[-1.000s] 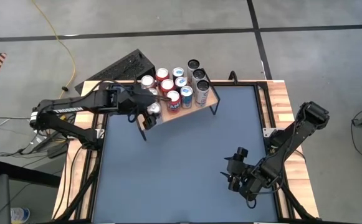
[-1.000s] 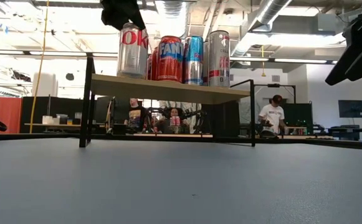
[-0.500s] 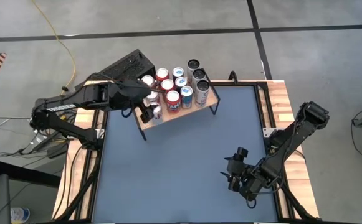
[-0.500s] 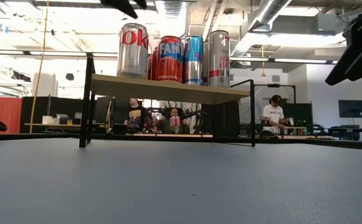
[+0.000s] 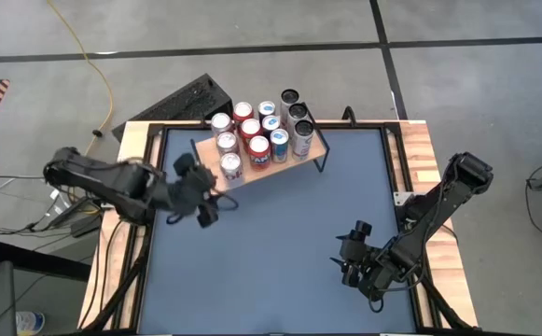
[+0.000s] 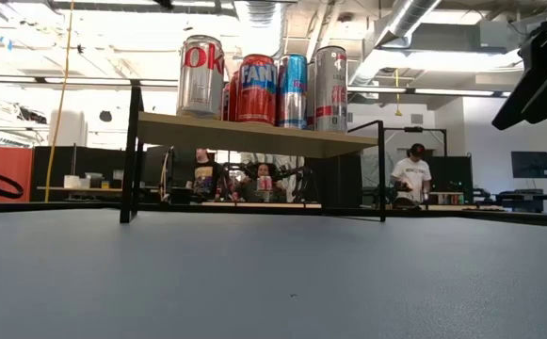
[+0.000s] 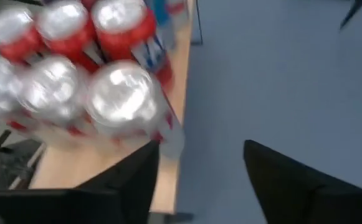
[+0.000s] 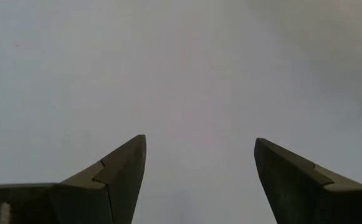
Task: Place canned beverage on shelf
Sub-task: Put the silver soda can on the shelf aligned with the other silver soda cans
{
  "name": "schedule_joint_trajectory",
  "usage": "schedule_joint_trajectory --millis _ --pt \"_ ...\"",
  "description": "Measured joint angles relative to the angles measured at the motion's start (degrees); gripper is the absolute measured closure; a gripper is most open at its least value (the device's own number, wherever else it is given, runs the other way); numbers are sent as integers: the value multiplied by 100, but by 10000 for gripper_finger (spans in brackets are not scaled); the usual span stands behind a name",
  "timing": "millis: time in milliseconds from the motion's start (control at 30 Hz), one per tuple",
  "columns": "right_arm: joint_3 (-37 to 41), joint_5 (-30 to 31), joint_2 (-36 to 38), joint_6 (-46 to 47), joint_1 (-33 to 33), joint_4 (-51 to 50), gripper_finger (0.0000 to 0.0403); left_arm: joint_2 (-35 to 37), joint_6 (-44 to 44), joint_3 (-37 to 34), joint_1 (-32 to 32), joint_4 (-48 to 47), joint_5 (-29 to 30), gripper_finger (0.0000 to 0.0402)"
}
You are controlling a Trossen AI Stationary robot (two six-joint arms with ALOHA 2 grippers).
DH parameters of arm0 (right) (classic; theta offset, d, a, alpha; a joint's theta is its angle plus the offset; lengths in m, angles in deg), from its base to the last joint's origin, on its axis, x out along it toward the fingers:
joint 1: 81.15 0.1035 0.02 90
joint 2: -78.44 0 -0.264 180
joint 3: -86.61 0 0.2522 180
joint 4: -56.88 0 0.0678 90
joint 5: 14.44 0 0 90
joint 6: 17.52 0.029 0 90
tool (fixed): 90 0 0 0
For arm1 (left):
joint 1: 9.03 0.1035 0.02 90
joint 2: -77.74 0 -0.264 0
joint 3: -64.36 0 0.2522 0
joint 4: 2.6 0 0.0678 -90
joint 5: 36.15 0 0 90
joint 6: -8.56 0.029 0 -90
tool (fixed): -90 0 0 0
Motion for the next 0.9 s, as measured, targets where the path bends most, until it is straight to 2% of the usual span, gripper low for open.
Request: schedule_joint_trajectory --millis 200,367,533,900 --pt "0 0 0 -2 -2 -5 110 -6 -843 -1054 -245 298 462 301" --pt "0 0 1 -2 -2 -3 110 -7 -532 -1544 -185 1003 570 388" --pt "0 2 2 -1 -2 -1 110 -7 -474 -1628 21 978 790 394" --pt "0 7 0 -2 -2 5 110 -53 -203 -1629 508 1035 846 401"
